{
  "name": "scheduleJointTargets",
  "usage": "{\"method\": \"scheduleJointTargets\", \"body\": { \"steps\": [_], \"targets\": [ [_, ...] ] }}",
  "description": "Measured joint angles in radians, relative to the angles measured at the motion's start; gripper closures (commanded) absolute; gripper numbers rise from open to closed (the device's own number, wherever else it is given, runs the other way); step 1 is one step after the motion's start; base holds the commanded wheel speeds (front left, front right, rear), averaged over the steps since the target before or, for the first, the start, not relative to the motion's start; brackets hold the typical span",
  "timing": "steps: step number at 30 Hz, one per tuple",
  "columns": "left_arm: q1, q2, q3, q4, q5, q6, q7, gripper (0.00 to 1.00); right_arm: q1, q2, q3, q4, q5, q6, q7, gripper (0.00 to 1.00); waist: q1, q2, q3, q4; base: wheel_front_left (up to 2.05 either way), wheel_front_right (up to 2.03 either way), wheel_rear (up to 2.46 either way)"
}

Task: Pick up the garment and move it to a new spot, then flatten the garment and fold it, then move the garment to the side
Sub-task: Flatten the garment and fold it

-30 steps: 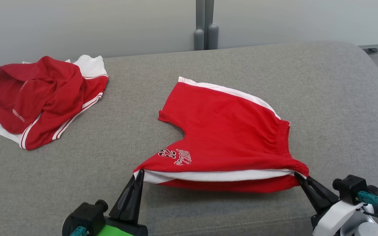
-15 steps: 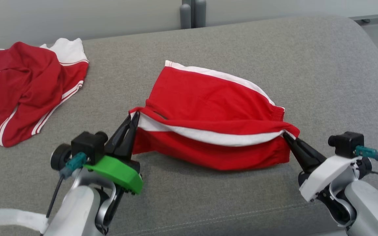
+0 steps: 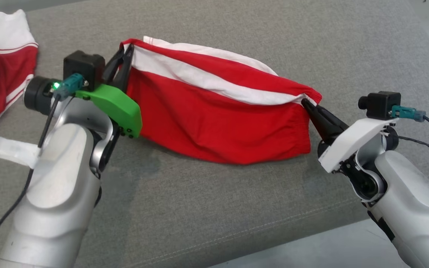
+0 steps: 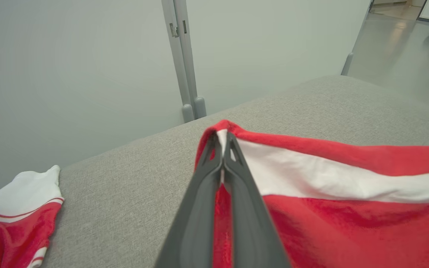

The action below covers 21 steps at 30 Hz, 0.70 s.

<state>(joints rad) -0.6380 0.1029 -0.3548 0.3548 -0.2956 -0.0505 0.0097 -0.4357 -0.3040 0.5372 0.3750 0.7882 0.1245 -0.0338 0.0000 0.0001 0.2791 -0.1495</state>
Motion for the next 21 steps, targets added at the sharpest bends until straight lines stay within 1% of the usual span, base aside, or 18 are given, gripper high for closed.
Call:
{"method": "scheduleJointTargets", "body": {
  "steps": [3, 4, 11, 16, 19, 21],
  "targets": [
    [-0.089, 0.019, 0.009, 0.055, 0.026, 0.008, 0.022, 1.00, -0.062, 0.037, 0.012, 0.027, 0.017, 0.000, 0.010, 1.00, 0.0000, 0.0000, 0.052, -0.041, 0.00, 0.00, 0.00],
    [-0.089, 0.019, 0.009, 0.055, 0.026, 0.008, 0.022, 1.00, -0.062, 0.037, 0.012, 0.027, 0.017, 0.000, 0.010, 1.00, 0.0000, 0.0000, 0.052, -0.041, 0.00, 0.00, 0.00],
    [-0.215, 0.068, 0.020, 0.145, 0.073, 0.016, 0.051, 1.00, -0.166, 0.095, 0.025, 0.077, 0.043, 0.000, 0.010, 1.00, 0.0000, 0.0000, 0.148, -0.112, 0.00, 0.00, 0.00],
    [-0.258, 0.074, 0.019, 0.220, 0.085, 0.016, 0.049, 1.00, -0.221, 0.126, 0.046, 0.126, 0.055, 0.000, 0.001, 1.00, 0.0000, 0.0000, 0.210, -0.161, 0.00, 0.00, 0.00],
    [-0.275, 0.068, 0.012, 0.264, 0.087, 0.016, 0.034, 1.00, -0.234, 0.130, 0.051, 0.164, 0.057, 0.000, -0.011, 1.00, 0.0000, 0.0000, 0.239, -0.186, 0.00, 0.00, 0.00],
    [-0.286, 0.063, 0.008, 0.287, 0.087, 0.016, 0.023, 1.00, -0.242, 0.132, 0.054, 0.185, 0.058, 0.000, -0.021, 0.75, 0.0001, 0.0000, 0.255, -0.199, 0.00, 0.00, 0.00]
  ]
}}
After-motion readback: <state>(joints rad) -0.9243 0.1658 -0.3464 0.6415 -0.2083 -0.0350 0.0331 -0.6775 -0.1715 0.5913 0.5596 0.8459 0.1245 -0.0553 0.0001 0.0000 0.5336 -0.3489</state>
